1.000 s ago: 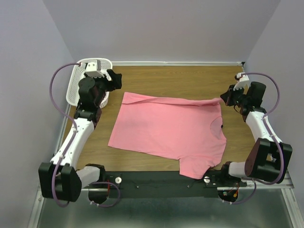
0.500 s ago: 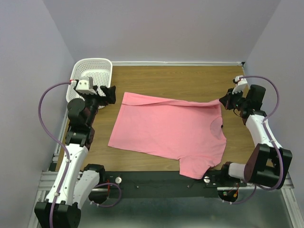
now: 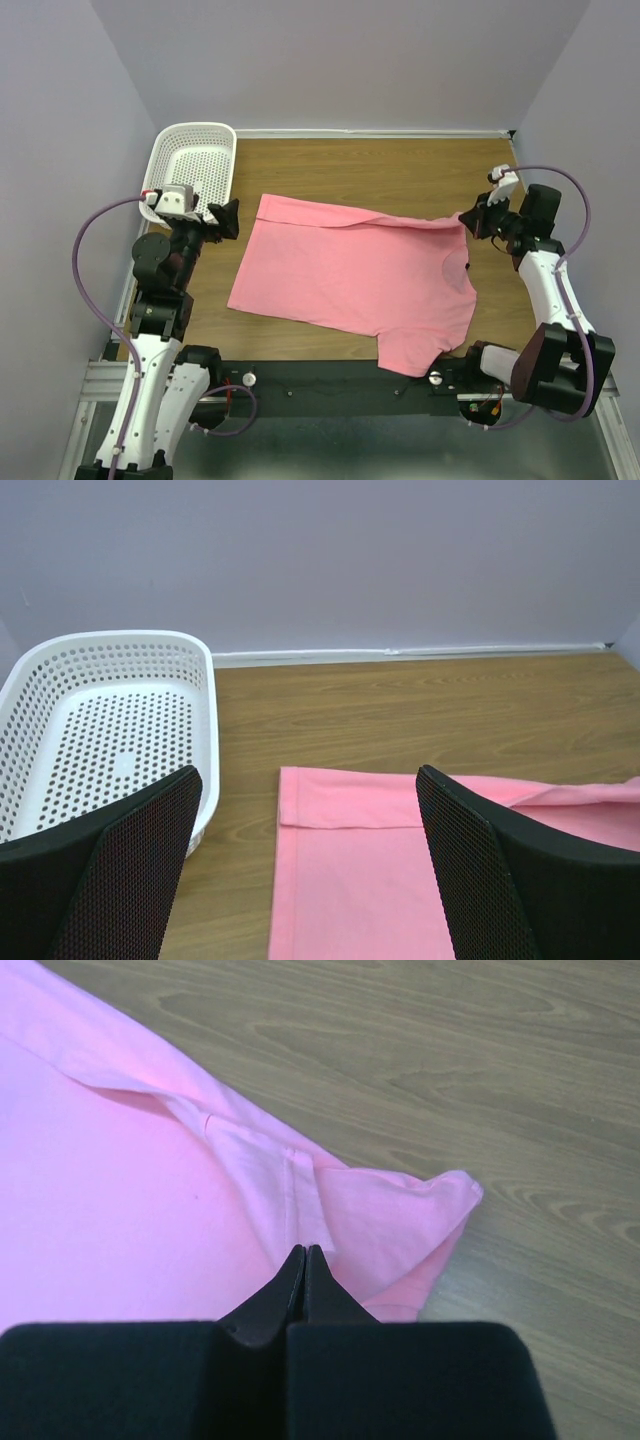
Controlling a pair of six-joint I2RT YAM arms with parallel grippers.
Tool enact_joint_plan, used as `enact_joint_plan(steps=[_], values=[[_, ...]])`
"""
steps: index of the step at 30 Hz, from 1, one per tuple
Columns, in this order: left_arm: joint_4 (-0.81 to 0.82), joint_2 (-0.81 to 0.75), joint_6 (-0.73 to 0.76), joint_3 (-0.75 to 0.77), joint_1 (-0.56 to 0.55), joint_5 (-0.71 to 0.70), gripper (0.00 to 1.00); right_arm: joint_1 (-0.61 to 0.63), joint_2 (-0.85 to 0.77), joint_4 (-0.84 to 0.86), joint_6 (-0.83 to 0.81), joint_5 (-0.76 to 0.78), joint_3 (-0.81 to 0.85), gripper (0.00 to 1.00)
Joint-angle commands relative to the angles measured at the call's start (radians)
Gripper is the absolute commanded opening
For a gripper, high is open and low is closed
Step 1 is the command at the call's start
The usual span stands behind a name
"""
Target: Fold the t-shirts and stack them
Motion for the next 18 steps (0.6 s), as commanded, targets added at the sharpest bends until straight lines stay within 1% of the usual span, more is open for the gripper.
enact_joint_plan(steps=[1,14,18], values=[[-0.04,-0.038,0.022,-0.033,0.007,0.029,0.96,-0.008,-0.038,-0.077,-0.048,-0.028,-0.024,0.01],[-0.04,-0.066,0.025,-0.058,0.007,0.047,0.96,-0.008,-0.066,-0.123,-0.081,-0.028,-0.04,0.01],[-0.037,-0.066,0.024,-0.058,0.007,0.049,0.95,-0.008,-0.066,-0.142,-0.098,-0.057,-0.043,0.01]])
